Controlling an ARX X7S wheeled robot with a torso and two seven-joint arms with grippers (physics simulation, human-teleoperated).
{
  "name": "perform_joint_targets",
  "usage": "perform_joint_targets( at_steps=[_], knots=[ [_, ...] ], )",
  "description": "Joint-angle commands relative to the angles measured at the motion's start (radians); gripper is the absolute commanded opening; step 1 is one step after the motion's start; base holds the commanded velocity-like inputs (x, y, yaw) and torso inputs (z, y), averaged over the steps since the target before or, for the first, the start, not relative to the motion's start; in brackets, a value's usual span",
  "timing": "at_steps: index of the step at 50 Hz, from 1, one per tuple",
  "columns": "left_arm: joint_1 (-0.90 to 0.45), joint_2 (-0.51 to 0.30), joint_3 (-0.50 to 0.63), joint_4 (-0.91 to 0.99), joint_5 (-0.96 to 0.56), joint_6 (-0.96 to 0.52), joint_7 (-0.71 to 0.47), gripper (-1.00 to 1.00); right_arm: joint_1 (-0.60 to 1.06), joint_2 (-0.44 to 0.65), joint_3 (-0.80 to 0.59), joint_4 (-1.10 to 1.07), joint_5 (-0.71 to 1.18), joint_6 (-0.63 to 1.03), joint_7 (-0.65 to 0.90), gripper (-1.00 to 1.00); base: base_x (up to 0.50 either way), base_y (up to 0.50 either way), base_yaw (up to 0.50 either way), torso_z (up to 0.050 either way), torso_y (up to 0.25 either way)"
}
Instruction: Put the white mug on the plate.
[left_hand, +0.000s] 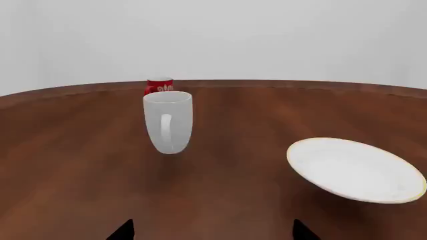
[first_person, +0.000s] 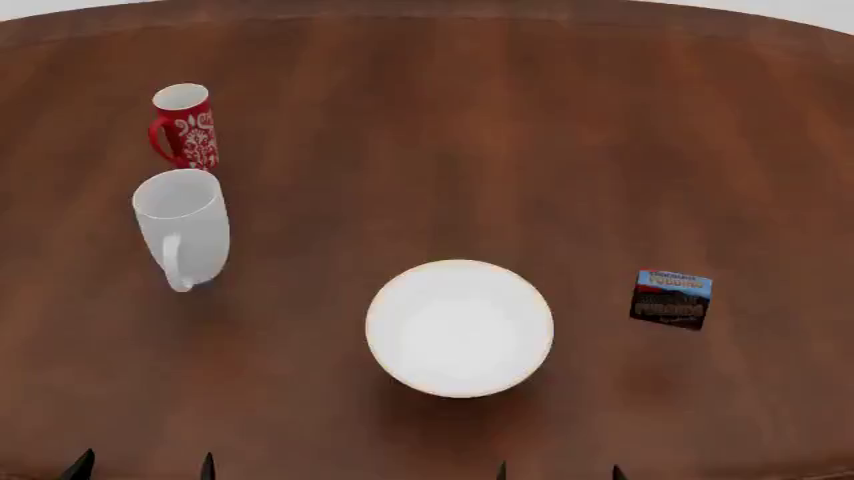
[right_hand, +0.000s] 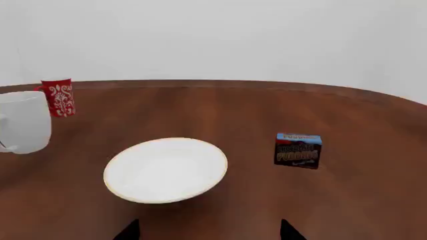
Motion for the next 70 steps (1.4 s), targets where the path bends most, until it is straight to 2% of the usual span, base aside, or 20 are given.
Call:
perform_joint_targets(
  at_steps=[1, 23, 26, 30, 35, 38, 45, 51, 56, 70],
  knots=[
    [-0.001, -0.051, 0.058, 0.003, -0.051, -0.001, -0.058, 1.0, -0.002, 0.012, -0.015, -0.005, 0.012, 0.004, 0.015, 1.0, 0.0, 0.0, 0.0, 0.0, 0.0],
    [-0.021, -0.091, 0.102, 0.025, -0.071, -0.024, -0.089, 1.0, 0.007, 0.065, -0.071, -0.029, 0.056, 0.028, 0.095, 1.0, 0.0, 0.0, 0.0, 0.0, 0.0],
    [-0.018, -0.1, 0.109, 0.053, -0.07, -0.046, -0.093, 1.0, 0.0, 0.069, -0.068, -0.069, 0.06, 0.052, 0.111, 1.0, 0.0, 0.0, 0.0, 0.0, 0.0],
    [-0.028, -0.113, 0.101, 0.085, -0.082, -0.083, -0.099, 1.0, 0.002, 0.079, -0.051, -0.187, 0.054, 0.186, 0.158, 1.0, 0.0, 0.0, 0.0, 0.0, 0.0],
    [-0.064, -0.132, 0.104, 0.099, -0.064, -0.139, -0.114, 1.0, 0.032, 0.106, 0.025, -0.388, 0.103, 0.426, 0.203, 1.0, 0.0, 0.0, 0.0, 0.0, 0.0],
    [-0.088, -0.133, 0.086, 0.114, -0.097, -0.175, -0.112, 1.0, 0.063, 0.116, 0.103, -0.524, 0.095, 0.613, 0.293, 1.0, 0.0, 0.0, 0.0, 0.0, 0.0],
    [-0.142, -0.152, 0.08, 0.132, -0.103, -0.227, -0.117, 1.0, 0.078, 0.167, 0.236, -0.737, 0.139, 0.826, 0.315, 1.0, 0.0, 0.0, 0.0, 0.0, 0.0],
    [-0.192, -0.171, 0.08, 0.166, -0.119, -0.28, -0.105, 1.0, 0.047, 0.191, 0.331, -0.855, 0.121, 0.87, 0.352, 1.0, 0.0, 0.0, 0.0, 0.0, 0.0],
    [-0.252, -0.187, 0.085, 0.187, -0.148, -0.344, -0.077, 1.0, 0.034, 0.17, 0.493, -0.955, 0.197, 0.908, 0.328, 1.0, 0.0, 0.0, 0.0, 0.0, 0.0],
    [-0.457, -0.204, 0.111, 0.193, -0.223, -0.542, -0.012, 1.0, 0.006, 0.146, 0.566, -0.938, 0.236, 0.875, 0.319, 1.0, 0.0, 0.0, 0.0, 0.0, 0.0]
  ],
)
